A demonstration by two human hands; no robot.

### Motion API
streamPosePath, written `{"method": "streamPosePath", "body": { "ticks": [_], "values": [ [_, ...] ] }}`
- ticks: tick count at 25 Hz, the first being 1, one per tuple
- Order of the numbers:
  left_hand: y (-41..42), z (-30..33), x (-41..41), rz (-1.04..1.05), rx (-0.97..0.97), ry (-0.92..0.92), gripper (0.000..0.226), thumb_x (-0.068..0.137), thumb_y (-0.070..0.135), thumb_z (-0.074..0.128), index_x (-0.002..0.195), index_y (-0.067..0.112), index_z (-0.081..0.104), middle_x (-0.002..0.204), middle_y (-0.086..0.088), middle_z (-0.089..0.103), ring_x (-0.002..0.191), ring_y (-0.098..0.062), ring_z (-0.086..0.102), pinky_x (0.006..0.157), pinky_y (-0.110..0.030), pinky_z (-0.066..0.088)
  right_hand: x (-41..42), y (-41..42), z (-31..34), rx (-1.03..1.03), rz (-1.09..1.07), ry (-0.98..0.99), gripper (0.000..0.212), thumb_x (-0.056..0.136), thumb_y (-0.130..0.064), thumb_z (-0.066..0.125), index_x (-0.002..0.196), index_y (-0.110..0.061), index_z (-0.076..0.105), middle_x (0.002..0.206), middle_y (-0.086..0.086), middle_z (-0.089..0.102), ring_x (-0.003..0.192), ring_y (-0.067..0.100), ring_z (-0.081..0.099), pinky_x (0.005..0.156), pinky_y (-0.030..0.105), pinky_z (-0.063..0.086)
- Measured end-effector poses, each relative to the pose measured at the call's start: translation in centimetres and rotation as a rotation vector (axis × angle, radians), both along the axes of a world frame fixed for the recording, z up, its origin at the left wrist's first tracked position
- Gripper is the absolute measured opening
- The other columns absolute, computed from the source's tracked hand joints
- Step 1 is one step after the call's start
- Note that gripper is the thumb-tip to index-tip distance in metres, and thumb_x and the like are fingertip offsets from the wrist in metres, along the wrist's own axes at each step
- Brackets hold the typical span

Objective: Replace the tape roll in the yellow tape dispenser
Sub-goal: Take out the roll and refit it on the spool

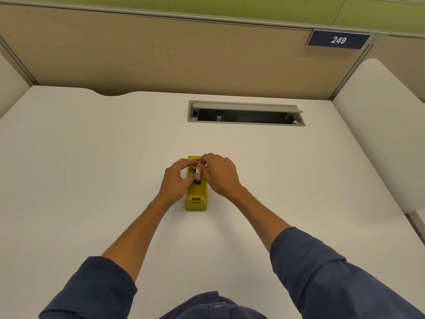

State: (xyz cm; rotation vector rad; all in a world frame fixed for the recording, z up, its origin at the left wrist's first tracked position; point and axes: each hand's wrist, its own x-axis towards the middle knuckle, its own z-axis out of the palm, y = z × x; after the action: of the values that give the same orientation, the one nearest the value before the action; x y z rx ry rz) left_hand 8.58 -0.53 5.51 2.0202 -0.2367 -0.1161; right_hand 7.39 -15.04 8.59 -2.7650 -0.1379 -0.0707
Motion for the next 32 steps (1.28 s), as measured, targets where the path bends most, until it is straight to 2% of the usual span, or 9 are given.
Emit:
{"method": "streamPosePath", "body": {
  "ticks": [6, 12, 16, 21, 24, 28, 32],
  "values": [
    [-0.2, -0.2, 0.6, 0.005, 0.038, 0.03, 0.034, 0.081, 0.022, 0.071, 0.115, 0.023, 0.062, 0.123, 0.002, 0.061, 0.112, -0.011, 0.048, 0.092, -0.025, 0.034, -0.2, 0.0, -0.2, 0.04, -0.007, -0.013, 0.02, 0.098, -0.024, 0.045, 0.103, -0.015, 0.063, 0.104, 0.002, 0.067, 0.087, 0.023, 0.061, 0.075, 0.04, 0.05],
    [0.0, -0.5, 1.1, -0.041, 0.057, 0.039, 0.036, 0.081, 0.02, 0.071, 0.115, 0.021, 0.062, 0.125, 0.0, 0.06, 0.119, -0.018, 0.048, 0.099, -0.032, 0.038, 0.0, -0.1, -0.4, 0.054, -0.013, -0.022, 0.021, 0.099, -0.024, 0.046, 0.103, -0.014, 0.064, 0.104, 0.002, 0.067, 0.088, 0.024, 0.062, 0.075, 0.04, 0.05],
    [0.2, -0.7, 1.2, -0.063, 0.042, 0.029, 0.036, 0.079, 0.021, 0.073, 0.114, 0.021, 0.064, 0.126, 0.002, 0.06, 0.119, -0.016, 0.05, 0.097, -0.032, 0.039, -0.1, -0.2, -0.8, 0.049, -0.006, -0.023, 0.021, 0.099, -0.026, 0.046, 0.103, -0.015, 0.063, 0.105, 0.001, 0.067, 0.089, 0.023, 0.061, 0.075, 0.04, 0.049],
    [0.3, -0.6, 1.0, -0.078, 0.015, 0.043, 0.033, 0.08, 0.026, 0.073, 0.111, 0.021, 0.064, 0.118, 0.004, 0.062, 0.113, -0.013, 0.055, 0.087, -0.016, 0.037, -0.3, -0.2, -1.0, 0.043, 0.004, -0.033, 0.02, 0.099, -0.025, 0.047, 0.105, -0.015, 0.063, 0.106, 0.002, 0.067, 0.09, 0.022, 0.061, 0.076, 0.038, 0.048],
    [0.4, -0.4, 1.0, -0.079, 0.006, 0.055, 0.037, 0.078, 0.024, 0.074, 0.113, 0.019, 0.063, 0.117, 0.004, 0.064, 0.112, -0.01, 0.057, 0.085, -0.012, 0.039, -0.4, -0.1, -1.0, 0.03, 0.011, -0.039, 0.02, 0.1, -0.025, 0.046, 0.104, -0.016, 0.063, 0.105, 0.002, 0.067, 0.089, 0.022, 0.061, 0.074, 0.036, 0.046],
    [0.3, -0.2, 0.8, -0.077, 0.044, 0.049, 0.034, 0.081, 0.026, 0.072, 0.113, 0.021, 0.064, 0.12, 0.006, 0.058, 0.109, -0.013, 0.054, 0.089, -0.023, 0.038, -0.4, -0.1, -1.0, 0.03, 0.014, -0.041, 0.02, 0.1, -0.025, 0.046, 0.106, -0.015, 0.063, 0.107, 0.002, 0.067, 0.09, 0.022, 0.061, 0.075, 0.034, 0.045],
    [0.2, -0.1, 0.7, -0.081, 0.053, 0.053, 0.035, 0.081, 0.025, 0.071, 0.115, 0.019, 0.063, 0.12, 0.005, 0.056, 0.106, -0.012, 0.052, 0.089, -0.024, 0.038, -0.4, -0.1, -1.0, 0.018, 0.02, -0.034, 0.02, 0.099, -0.025, 0.046, 0.105, -0.015, 0.063, 0.106, 0.002, 0.067, 0.09, 0.022, 0.061, 0.075, 0.036, 0.047]
  ]
}}
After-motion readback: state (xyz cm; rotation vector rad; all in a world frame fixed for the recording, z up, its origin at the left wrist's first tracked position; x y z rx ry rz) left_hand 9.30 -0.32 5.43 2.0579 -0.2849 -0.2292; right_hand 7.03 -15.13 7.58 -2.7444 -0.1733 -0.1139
